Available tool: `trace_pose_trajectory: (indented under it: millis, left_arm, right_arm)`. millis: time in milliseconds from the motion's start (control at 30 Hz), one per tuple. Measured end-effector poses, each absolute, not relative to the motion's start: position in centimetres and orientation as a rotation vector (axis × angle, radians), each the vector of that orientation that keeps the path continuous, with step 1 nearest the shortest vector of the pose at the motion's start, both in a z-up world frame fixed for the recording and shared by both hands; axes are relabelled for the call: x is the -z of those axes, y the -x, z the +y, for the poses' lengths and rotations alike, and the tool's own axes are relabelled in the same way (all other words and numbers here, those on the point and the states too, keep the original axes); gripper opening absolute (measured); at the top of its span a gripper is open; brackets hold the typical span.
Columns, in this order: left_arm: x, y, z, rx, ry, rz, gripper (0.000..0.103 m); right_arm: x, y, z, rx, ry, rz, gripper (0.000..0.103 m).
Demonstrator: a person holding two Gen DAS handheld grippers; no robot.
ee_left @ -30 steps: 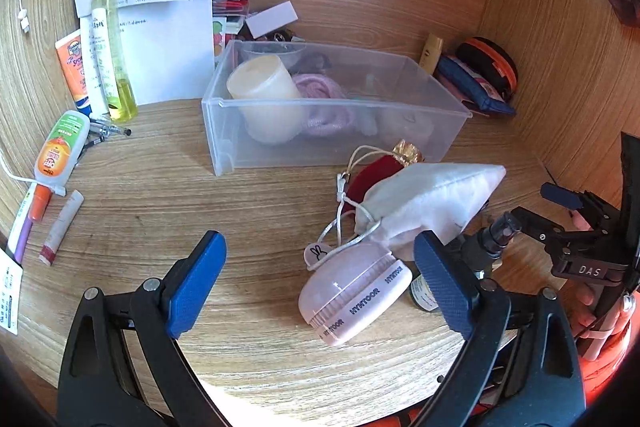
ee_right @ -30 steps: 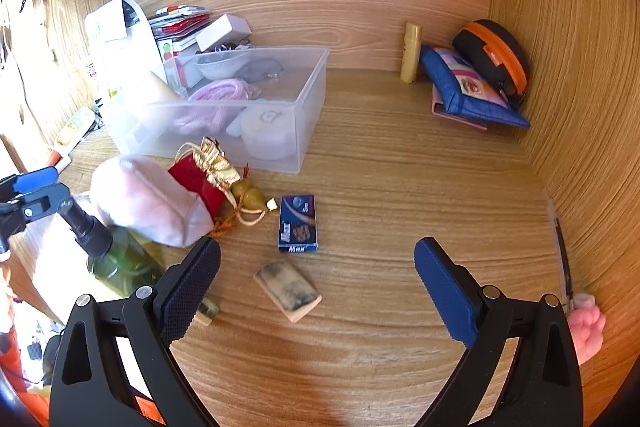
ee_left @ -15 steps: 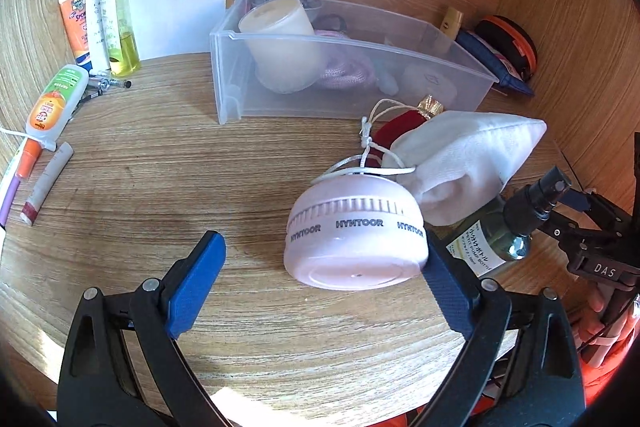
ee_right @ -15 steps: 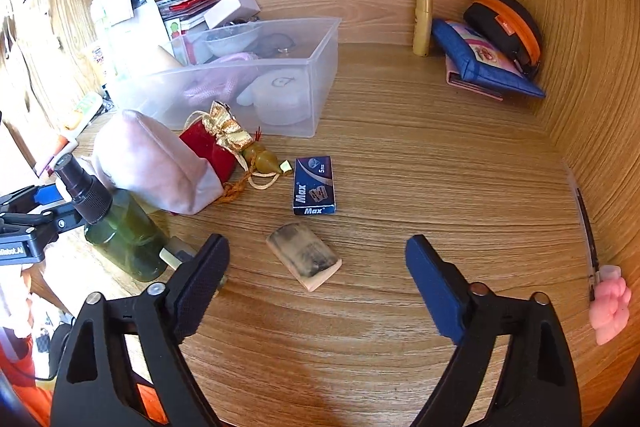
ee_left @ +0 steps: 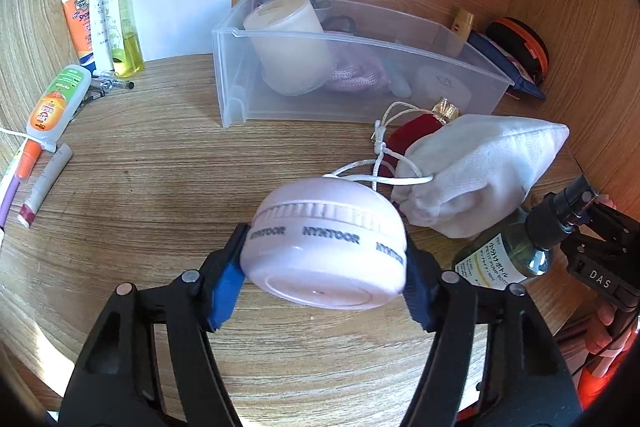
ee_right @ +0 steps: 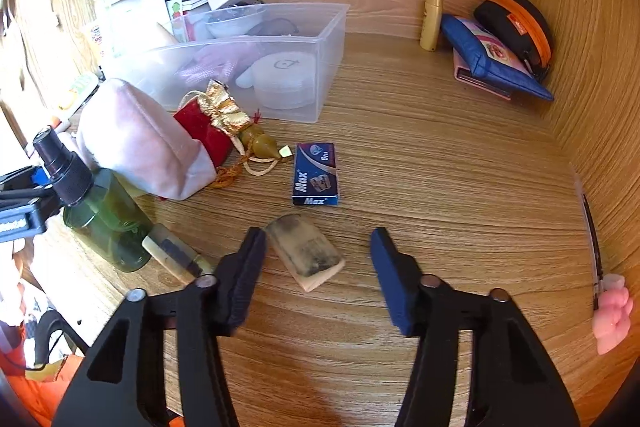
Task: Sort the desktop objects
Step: 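Grasp the pink round case with the left gripper while the right grasps the small brush, then carry the pink case and brush into the clear box and release both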
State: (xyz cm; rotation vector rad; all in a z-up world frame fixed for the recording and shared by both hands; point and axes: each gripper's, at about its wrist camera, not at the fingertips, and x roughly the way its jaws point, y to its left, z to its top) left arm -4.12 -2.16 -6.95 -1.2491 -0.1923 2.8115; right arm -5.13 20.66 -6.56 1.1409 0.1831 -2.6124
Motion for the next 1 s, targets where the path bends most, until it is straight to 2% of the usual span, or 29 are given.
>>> trace_pose_trajectory:
  millis: [33, 100, 567, 1000]
  left_arm:
    - [6.9, 4.1, -2.3, -2.816, 1.252, -0.195, 0.064]
    - [6.9, 3.9, -2.7, -2.819, 1.246, -0.206, 0.064]
    - [3.1, 3.1, -4.9, -2.925, 1.097, -0.226, 0.064]
    - [-1.2, 5.8, -4.8, -2.926, 0.937, -0.181, 0.064]
  right_arm:
    - [6.5, 5.1, 20.6, 2.613, -1.141, 0.187, 0.025]
    - [6.4, 5.2, 20.7, 2.602, -1.144, 0.166, 0.022]
    - [2.7, 5.8, 22.4, 2.638, -1.047, 0.026, 0.022]
    - [-1.1, 7.9, 21.2, 2.641, -0.938, 0.031, 0.022]
